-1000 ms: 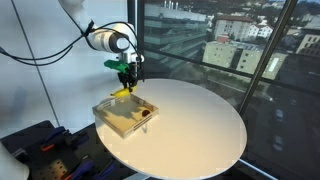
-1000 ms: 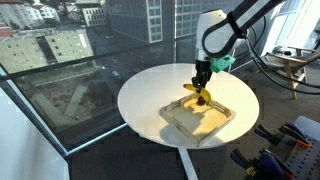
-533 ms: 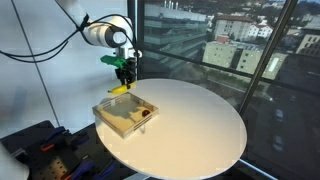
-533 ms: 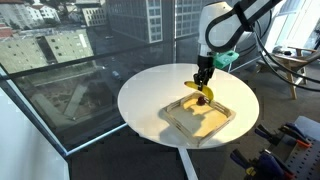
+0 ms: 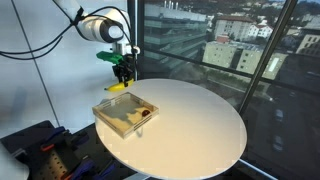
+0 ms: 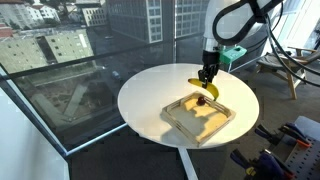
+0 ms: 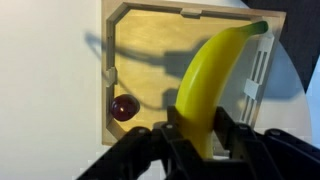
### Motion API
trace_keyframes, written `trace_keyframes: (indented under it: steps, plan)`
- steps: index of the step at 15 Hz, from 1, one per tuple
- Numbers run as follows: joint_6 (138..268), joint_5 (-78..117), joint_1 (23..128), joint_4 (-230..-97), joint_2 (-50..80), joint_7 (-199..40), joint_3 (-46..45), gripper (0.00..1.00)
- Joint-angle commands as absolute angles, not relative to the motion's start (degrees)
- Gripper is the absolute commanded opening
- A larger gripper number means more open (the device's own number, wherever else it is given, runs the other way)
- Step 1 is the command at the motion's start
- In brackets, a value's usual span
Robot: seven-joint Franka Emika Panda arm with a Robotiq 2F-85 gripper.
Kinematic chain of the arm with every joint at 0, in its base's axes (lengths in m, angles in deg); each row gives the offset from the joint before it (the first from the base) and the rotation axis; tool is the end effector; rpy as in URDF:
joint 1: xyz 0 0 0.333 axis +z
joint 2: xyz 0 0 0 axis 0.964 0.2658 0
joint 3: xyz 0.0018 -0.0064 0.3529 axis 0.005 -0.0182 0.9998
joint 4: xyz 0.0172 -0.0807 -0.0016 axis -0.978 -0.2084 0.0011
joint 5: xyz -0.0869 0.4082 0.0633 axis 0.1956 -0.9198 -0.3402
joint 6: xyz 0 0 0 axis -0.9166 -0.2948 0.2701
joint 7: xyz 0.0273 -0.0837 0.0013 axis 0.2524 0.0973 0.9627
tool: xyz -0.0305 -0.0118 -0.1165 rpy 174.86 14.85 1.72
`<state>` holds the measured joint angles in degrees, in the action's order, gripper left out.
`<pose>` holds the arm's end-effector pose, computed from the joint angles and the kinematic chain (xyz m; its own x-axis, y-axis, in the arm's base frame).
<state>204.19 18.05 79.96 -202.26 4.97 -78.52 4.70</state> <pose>0.5429 0.0632 0.3049 0.9977 0.0633 -0.0228 0.0636 -0.9978 0.0160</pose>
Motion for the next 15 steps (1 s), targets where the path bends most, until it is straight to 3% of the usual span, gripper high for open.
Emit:
trace_keyframes:
  steps: [1,15]
  plan:
    - [202.6,16.7,78.6,-204.9,1.1,-77.6,5.1,0.16]
    - [203.1,17.2,74.6,-209.7,-2.9,-76.3,2.8,0.16]
